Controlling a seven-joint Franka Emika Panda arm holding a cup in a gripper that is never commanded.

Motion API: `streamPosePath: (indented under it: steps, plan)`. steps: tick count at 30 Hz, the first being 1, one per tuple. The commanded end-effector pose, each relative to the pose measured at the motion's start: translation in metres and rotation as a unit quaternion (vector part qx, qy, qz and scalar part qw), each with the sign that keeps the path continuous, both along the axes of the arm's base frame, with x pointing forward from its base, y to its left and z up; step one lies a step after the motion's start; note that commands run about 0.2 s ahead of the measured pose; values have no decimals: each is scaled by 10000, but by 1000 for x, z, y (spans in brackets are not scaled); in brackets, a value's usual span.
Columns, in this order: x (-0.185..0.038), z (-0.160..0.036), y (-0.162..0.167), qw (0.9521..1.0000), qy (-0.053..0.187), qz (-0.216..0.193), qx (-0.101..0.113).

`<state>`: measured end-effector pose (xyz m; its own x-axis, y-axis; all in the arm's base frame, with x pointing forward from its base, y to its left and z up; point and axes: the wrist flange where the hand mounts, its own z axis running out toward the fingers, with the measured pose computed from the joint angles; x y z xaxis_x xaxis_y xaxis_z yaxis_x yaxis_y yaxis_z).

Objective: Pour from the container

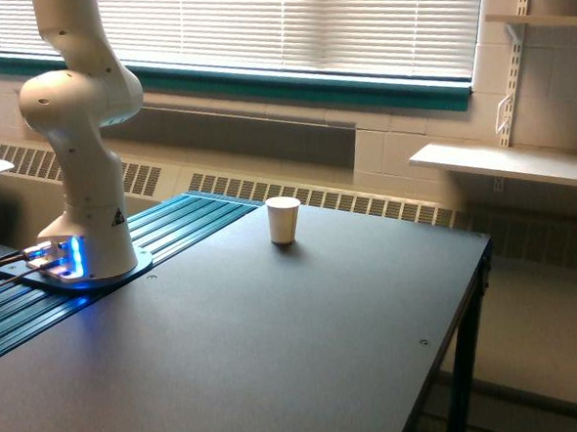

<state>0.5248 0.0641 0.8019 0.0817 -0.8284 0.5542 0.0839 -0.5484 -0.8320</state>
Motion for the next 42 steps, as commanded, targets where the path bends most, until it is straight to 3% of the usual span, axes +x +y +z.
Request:
streamPosePath:
  steps: [1,5,6,9,13,14,15,16,18,22,23,25,30,35,38,41,42]
  plan:
    - [9,-9,-1,9976,498,55,-481]
    - [15,-19,-3,9942,883,110,-603]
    - [17,-26,-6,9908,1009,62,-904]
    - [20,-48,-10,9850,1431,108,-961]
    - [18,-77,-19,9729,1978,120,-1191]
    - [16,-87,-20,9675,2127,117,-1363]
    - [12,-94,-19,9587,2231,90,-1761]
    - [8,-98,-17,9560,2344,85,-1763]
    - [0,-109,-16,9524,2621,-59,-1553]
    - [-17,-137,-8,9336,3132,-159,-1732]
    - [-21,-143,-6,9322,3213,-150,-1659]
    - [-31,-156,1,9248,3350,-149,-1797]
    - [-55,-183,24,9237,3543,39,-1456]
    - [-84,-211,58,9145,3790,416,-1353]
    - [-105,-232,83,9035,3988,719,-1393]
    - [-124,-256,104,8864,4257,1066,-1472]
    - [-130,-263,106,8829,4309,1110,-1498]
